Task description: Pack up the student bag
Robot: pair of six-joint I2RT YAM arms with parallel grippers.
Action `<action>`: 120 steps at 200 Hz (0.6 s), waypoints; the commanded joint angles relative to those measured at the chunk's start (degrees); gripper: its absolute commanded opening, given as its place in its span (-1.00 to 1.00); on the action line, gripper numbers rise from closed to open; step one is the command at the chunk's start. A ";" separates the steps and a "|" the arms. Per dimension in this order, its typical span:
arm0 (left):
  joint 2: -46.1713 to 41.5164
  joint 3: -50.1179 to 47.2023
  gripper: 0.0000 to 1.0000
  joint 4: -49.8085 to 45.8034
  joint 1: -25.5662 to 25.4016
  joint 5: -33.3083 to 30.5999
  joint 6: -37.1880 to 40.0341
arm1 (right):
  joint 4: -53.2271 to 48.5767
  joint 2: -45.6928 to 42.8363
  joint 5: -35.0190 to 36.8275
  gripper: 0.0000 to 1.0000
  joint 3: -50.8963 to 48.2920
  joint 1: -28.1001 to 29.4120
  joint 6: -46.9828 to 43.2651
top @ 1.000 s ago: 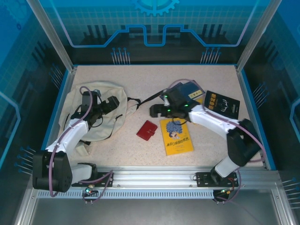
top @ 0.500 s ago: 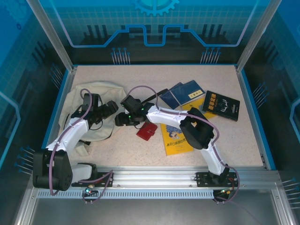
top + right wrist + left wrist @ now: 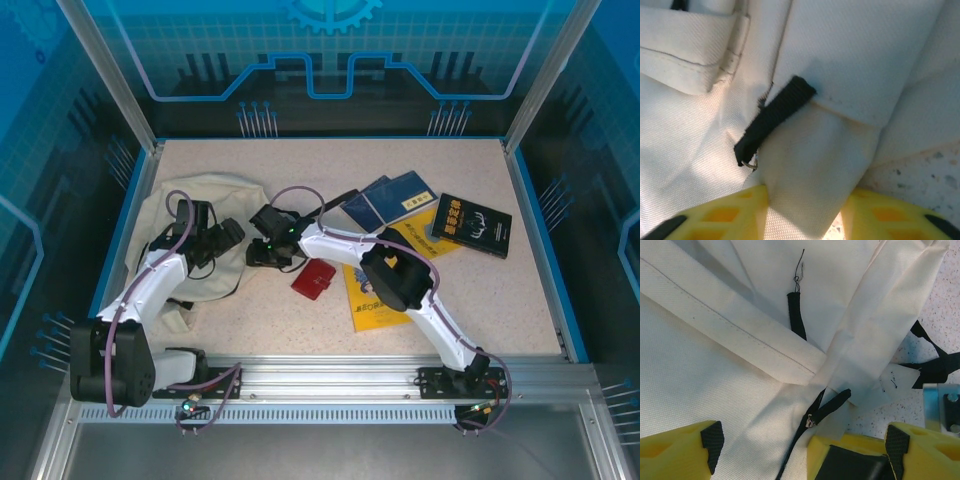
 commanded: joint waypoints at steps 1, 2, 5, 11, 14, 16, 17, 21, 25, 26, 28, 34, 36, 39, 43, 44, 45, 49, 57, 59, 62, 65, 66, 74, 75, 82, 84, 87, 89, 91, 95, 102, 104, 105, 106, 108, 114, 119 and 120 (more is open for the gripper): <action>-0.32 2.31 0.71 -2.24 0.58 -0.39 -0.55 | -1.06 2.49 -1.22 -0.42 2.39 -0.78 0.98; -0.29 2.32 0.71 -2.21 0.55 -0.38 -0.51 | -1.08 2.51 -1.23 -0.44 2.38 -0.76 0.97; -0.29 2.41 0.69 -2.19 0.56 -0.21 -0.42 | -1.02 2.46 -1.17 -0.49 2.22 -0.81 1.01; -0.25 2.64 0.68 -2.29 0.53 0.22 -0.20 | -0.96 2.03 -0.93 -0.61 1.82 -0.94 0.87; -0.16 2.68 0.67 -2.28 0.53 0.42 -0.05 | -0.88 1.75 -0.88 -0.66 1.57 -0.96 0.81; -0.16 2.75 0.67 -2.31 0.53 0.57 0.02 | -0.85 1.57 -0.74 -0.68 1.35 -1.00 0.72; -0.12 2.76 0.67 -2.33 0.53 0.63 0.04 | -0.84 1.52 -0.68 -0.70 1.24 -1.04 0.75; -0.01 2.92 0.66 -2.40 0.53 0.95 0.13 | -0.72 0.91 -0.47 -0.77 0.69 -1.16 0.57; 0.13 3.03 0.64 -2.39 0.58 1.31 0.27 | -0.60 0.31 -0.16 -0.84 0.05 -1.32 0.37; 0.16 3.08 0.64 -2.37 0.56 1.39 0.30 | -0.54 0.14 -0.12 -0.86 -0.12 -1.34 0.31; 0.23 3.12 0.63 -2.40 0.54 1.56 0.39 | -0.50 -0.15 0.08 -0.88 -0.69 -1.40 0.16; 0.47 3.28 0.62 -2.43 0.54 2.14 0.60 | -0.40 -1.37 0.70 -0.97 -1.84 -1.62 -0.35; 0.52 3.30 0.61 -2.37 0.53 2.34 0.69 | -0.40 -1.72 0.95 -0.99 -2.34 -1.69 -0.56; 0.68 3.38 0.59 -2.34 0.53 2.74 0.81 | -0.40 -2.24 1.28 -1.00 -3.06 -1.85 -0.86; 0.86 3.47 0.58 -2.31 0.53 3.26 1.00 | -0.40 -3.51 1.67 -1.00 -4.02 -2.10 -1.23; 0.92 3.47 0.57 -2.29 0.53 3.42 1.06 | -0.40 -3.87 1.76 -1.00 -4.34 -2.17 -1.37; 0.95 3.52 0.57 -2.28 0.53 3.55 1.09 | -0.40 -4.23 1.81 -1.00 -4.64 -2.25 -1.48; 1.14 3.63 0.56 -2.24 0.58 4.13 1.25 | -0.22 -5.34 2.13 -1.00 -5.86 -2.51 -1.77; 1.62 3.78 0.52 -2.11 0.53 5.55 1.49 | 0.26 -7.70 2.35 -1.00 -8.77 -3.20 -2.56; 1.67 3.88 0.51 -2.09 0.47 5.90 1.59 | 0.43 -8.27 2.31 -1.00 -9.50 -3.38 -2.80; 1.84 3.91 0.51 -1.97 0.48 6.48 1.79 | 0.81 -9.27 2.29 -1.00 -10.80 -3.71 -3.22; 1.98 3.99 0.50 -1.93 0.50 7.12 1.89 | 1.09 -10.25 2.21 -1.00 -12.21 -3.93 -3.62; 2.01 4.04 0.50 -1.88 0.47 7.29 1.90 | 1.23 -10.63 2.21 -1.00 -12.61 -4.00 -3.80; 2.40 4.31 0.44 -1.74 0.27 8.81 2.24 | 1.70 -13.22 1.95 -1.00 -15.99 -4.96 -5.11; 2.48 4.29 0.44 -1.74 0.23 8.96 2.25 | 1.75 -13.52 1.86 -1.00 -16.35 -5.14 -5.24; 2.84 4.54 0.42 -1.90 -0.03 9.99 2.50 | 2.04 -15.85 1.47 -1.00 -19.52 -5.98 -6.73; 2.98 4.64 0.41 -1.91 -0.14 10.28 2.57 | 2.12 -16.43 1.21 -1.00 -20.51 -6.23 -7.19; 3.08 4.77 0.40 -1.91 -0.31 10.57 2.66 | 2.15 -17.41 0.97 -1.00 -21.74 -6.59 -7.89; 3.26 4.88 0.39 -1.96 -0.45 10.89 2.74 | 2.15 -17.88 0.73 -1.00 -22.74 -6.84 -8.40; 3.33 4.97 0.39 -1.92 -0.61 11.17 2.87 | 2.15 -18.57 0.49 -1.00 -23.58 -7.17 -8.83; 3.55 5.09 0.37 -2.05 -0.92 11.68 3.14 | 2.09 -19.78 0.05 -1.00 -25.31 -7.80 -9.84; 3.99 5.45 0.35 -2.19 -1.64 12.37 3.40 | 1.78 -21.52 -0.46 -1.00 -28.49 -9.01 -11.32; 4.22 5.53 0.34 -2.22 -1.81 12.53 3.41 | 1.66 -22.11 -0.55 -1.00 -29.37 -9.34 -11.74; 4.27 5.56 0.33 -2.24 -2.00 12.62 3.50 | 1.64 -22.40 -0.67 -1.00 -29.76 -9.48 -11.94; 4.34 5.66 0.33 -2.30 -2.14 12.72 3.54 | 1.59 -22.68 -0.73 -1.00 -30.14 -9.68 -12.13; 4.50 5.72 0.32 -2.27 -2.33 12.90 3.62 | 1.44 -23.15 -0.82 -1.00 -31.01 -10.12 -12.49; 5.02 5.96 0.28 -2.20 -3.09 13.37 3.86 | 1.07 -24.45 -1.28 -1.00 -33.31 -11.33 -13.58; 5.52 6.26 0.27 -2.26 -3.76 13.73 4.02 | 0.97 -25.72 -1.54 -1.00 -35.30 -12.52 -14.38; 5.58 6.32 0.27 -2.26 -3.94 13.80 4.02 | 0.95 -25.87 -1.60 -1.00 -35.63 -12.74 -14.49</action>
